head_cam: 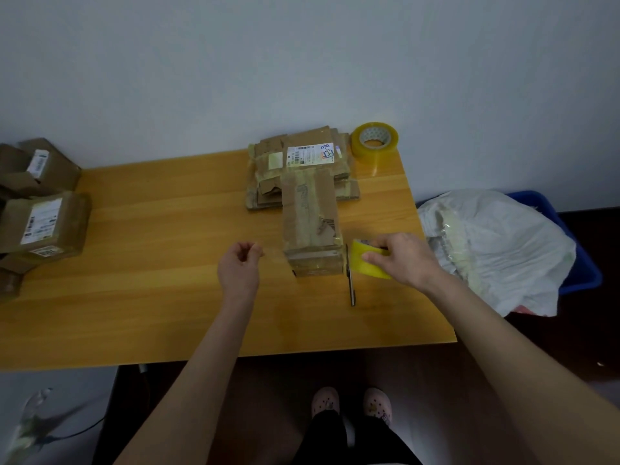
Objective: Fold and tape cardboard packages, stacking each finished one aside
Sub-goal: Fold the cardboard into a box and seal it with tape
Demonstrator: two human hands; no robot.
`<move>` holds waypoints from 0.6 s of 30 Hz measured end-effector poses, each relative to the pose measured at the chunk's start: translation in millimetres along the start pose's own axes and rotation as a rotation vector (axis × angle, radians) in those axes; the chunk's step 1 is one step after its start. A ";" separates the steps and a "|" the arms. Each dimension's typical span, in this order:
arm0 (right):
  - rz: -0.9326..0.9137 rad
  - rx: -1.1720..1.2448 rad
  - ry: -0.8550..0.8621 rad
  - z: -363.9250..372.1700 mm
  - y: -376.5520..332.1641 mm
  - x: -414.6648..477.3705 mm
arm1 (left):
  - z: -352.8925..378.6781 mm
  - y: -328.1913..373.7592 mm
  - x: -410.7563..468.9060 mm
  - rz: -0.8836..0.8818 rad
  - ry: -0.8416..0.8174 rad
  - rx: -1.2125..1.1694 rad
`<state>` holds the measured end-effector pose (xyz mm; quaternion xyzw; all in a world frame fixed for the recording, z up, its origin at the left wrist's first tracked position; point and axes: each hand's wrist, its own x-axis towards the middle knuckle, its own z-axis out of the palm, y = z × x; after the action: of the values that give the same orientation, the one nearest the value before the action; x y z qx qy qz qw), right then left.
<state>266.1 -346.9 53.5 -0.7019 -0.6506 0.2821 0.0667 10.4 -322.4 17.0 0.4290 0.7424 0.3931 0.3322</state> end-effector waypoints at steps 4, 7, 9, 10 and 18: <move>0.036 -0.140 0.122 0.3 -5.8 -0.4 | 5.1 -6.7 -2.2 0.007 0.017 0.023; 0.010 -0.246 0.139 -2.1 -13.3 2.0 | 8.8 -12.9 -1.8 -0.030 0.037 0.008; 0.007 -0.261 0.129 -3.0 -16.4 4.1 | 10.6 -15.5 -0.3 -0.049 0.043 0.010; 0.015 -0.264 0.135 -2.1 -17.1 6.2 | 12.4 -16.7 1.4 -0.056 0.042 0.007; 0.084 -0.286 0.134 17.4 -16.8 36.2 | 30.5 -22.6 23.3 -0.137 0.007 0.026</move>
<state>242.7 -314.8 35.6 -0.7480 -0.6484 0.1416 -0.0023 17.7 -299.7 -20.6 0.3799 0.7761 0.3613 0.3503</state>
